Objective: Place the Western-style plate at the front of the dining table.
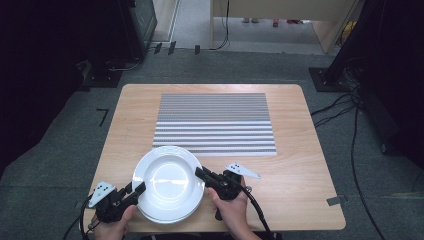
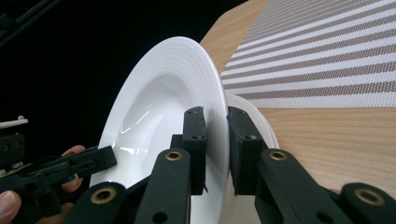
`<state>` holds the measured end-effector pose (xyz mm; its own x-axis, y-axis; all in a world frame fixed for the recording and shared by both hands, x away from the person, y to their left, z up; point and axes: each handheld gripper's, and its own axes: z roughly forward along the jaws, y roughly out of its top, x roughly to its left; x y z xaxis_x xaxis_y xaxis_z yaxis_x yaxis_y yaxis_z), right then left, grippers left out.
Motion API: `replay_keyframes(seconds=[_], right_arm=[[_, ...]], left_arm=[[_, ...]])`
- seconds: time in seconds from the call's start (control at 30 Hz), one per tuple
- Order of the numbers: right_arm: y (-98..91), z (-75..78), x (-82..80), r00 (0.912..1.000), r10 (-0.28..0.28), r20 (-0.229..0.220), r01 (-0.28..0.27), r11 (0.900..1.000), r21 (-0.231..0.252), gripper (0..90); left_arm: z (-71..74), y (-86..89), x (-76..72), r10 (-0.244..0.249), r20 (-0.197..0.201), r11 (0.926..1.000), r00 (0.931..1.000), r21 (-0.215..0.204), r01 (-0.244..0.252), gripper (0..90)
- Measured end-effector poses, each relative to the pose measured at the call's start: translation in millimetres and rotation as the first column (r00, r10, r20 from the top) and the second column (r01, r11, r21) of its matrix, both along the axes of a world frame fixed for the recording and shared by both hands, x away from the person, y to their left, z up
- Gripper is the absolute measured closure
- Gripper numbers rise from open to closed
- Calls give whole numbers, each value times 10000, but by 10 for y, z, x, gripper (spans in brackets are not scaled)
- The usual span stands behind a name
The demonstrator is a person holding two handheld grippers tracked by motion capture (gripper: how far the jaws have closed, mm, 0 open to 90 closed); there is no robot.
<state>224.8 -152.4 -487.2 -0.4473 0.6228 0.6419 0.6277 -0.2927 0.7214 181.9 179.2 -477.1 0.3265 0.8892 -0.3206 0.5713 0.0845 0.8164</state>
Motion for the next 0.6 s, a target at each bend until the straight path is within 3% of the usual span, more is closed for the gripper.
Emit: replay_keyframes(seconds=[0.4,0.6], right_arm=[[-56,78,-13,9990,-220,380,218,9997,61,796],[-125,140,-16,9981,-442,423,437,9990,134,793]], left_arm=[[99,-24,24,-16,338,9974,9994,-723,41,671],[166,-86,69,-214,477,9961,9986,-850,255,678]])
